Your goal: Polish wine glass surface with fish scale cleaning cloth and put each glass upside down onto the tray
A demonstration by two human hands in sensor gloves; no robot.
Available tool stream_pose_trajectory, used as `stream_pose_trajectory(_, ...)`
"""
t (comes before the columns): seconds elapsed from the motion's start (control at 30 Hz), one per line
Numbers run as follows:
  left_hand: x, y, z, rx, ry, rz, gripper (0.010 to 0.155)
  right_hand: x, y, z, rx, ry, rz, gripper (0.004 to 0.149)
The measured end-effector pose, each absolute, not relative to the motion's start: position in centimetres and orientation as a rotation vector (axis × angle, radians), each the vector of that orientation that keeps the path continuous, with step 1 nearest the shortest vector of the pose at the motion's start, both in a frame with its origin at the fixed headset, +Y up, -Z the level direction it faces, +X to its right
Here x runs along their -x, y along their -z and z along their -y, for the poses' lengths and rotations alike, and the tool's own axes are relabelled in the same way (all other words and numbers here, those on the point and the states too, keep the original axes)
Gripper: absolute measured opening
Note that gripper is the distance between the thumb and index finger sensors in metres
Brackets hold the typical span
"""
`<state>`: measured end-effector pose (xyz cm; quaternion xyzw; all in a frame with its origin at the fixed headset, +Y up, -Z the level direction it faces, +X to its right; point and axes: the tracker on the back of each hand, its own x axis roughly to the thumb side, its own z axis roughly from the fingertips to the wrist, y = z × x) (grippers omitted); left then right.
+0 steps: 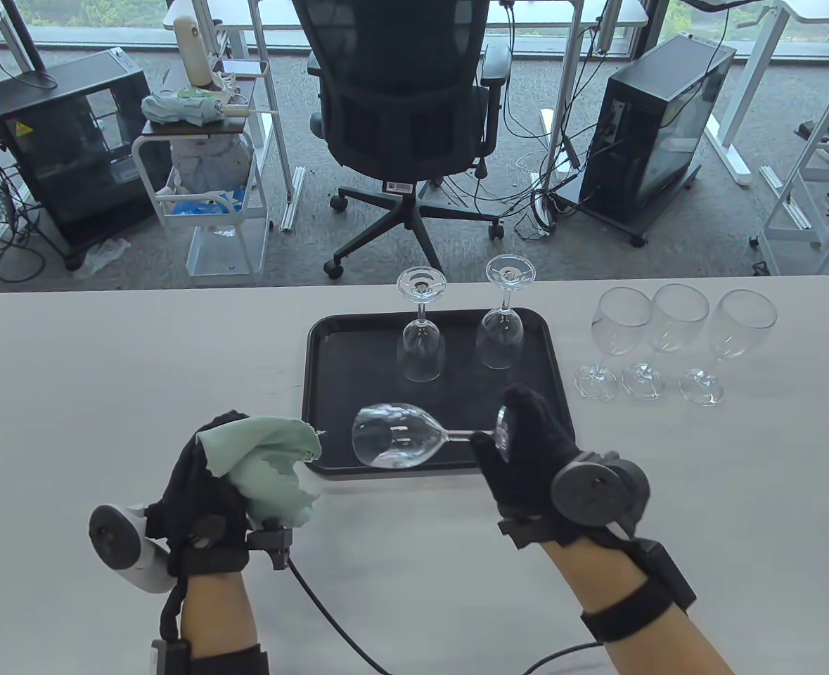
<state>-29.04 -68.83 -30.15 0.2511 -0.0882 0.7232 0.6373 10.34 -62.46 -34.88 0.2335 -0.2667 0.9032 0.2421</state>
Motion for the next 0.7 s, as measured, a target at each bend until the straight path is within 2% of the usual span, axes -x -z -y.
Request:
stream_pose_trajectory(0.1,29.0,30.1,69.2,-0.583,-1.662,0.192,0.048,-4.0,38.1,60.8,-0.746,-2.726,0.807,0.080)
stream_pose_trajectory(0.13,29.0,30.2,69.2,-0.579,-1.668,0.198,0.048,-1.8,39.2,60.8,-0.723,-2.822,0.805,0.078)
stream_pose_trajectory(0.3,29.1,30.2,69.3,-0.571,-1.643,0.199,0.048,5.9,44.3,62.9,-0.590,-3.041,0.730,0.074)
stream_pose_trajectory(0.53,29.1,30.3,69.3,-0.557,-1.655,0.207,0.048,9.9,48.5,64.7,-0.302,-3.173,0.606,0.073)
stream_pose_trajectory(0.67,29.0,30.3,69.4,-0.556,-1.653,0.197,0.048,10.6,49.7,64.1,-0.248,-3.164,0.571,0.071)
stream_pose_trajectory(0.7,29.1,30.3,69.4,-0.554,-1.650,0.195,0.048,10.9,50.1,63.9,-0.237,-3.171,0.497,0.074)
